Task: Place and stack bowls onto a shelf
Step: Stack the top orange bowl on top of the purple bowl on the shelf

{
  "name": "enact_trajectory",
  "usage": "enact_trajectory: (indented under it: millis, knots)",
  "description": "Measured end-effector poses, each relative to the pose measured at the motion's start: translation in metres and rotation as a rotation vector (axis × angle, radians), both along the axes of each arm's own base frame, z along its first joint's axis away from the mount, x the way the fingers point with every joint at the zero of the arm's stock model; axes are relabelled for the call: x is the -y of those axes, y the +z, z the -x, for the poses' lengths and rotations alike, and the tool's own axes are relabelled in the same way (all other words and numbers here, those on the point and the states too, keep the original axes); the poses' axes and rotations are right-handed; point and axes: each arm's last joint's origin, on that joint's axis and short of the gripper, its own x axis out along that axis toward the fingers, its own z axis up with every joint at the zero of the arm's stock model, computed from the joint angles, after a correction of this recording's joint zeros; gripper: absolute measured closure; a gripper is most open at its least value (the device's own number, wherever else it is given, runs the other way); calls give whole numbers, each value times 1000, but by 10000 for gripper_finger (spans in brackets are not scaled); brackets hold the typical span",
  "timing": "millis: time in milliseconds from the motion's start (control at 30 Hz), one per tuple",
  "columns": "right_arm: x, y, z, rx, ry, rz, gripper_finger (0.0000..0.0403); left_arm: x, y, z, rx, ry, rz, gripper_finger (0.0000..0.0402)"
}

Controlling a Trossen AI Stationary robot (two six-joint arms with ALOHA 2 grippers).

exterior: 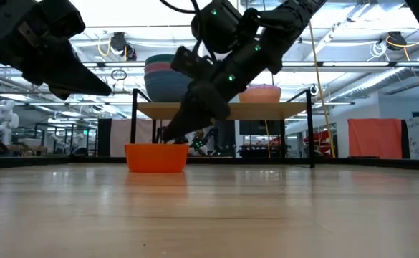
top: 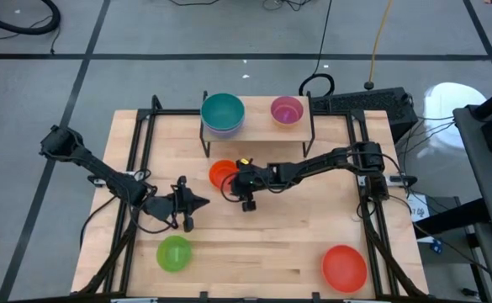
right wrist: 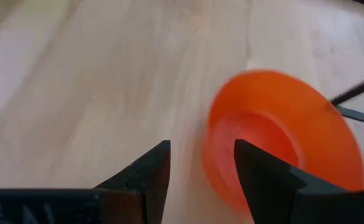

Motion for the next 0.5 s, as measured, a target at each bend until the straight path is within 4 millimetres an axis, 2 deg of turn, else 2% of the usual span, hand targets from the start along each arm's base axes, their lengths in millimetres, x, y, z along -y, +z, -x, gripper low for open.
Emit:
enact_trajectory:
  millis: [267,500]
  knots:
    - [12,-14,9,-45,18,47,253,0,1,-1,12,-7,-18,392]
    - [13,-19,13,-25,28,60,285,0,1,-1,10,-10,-28,392]
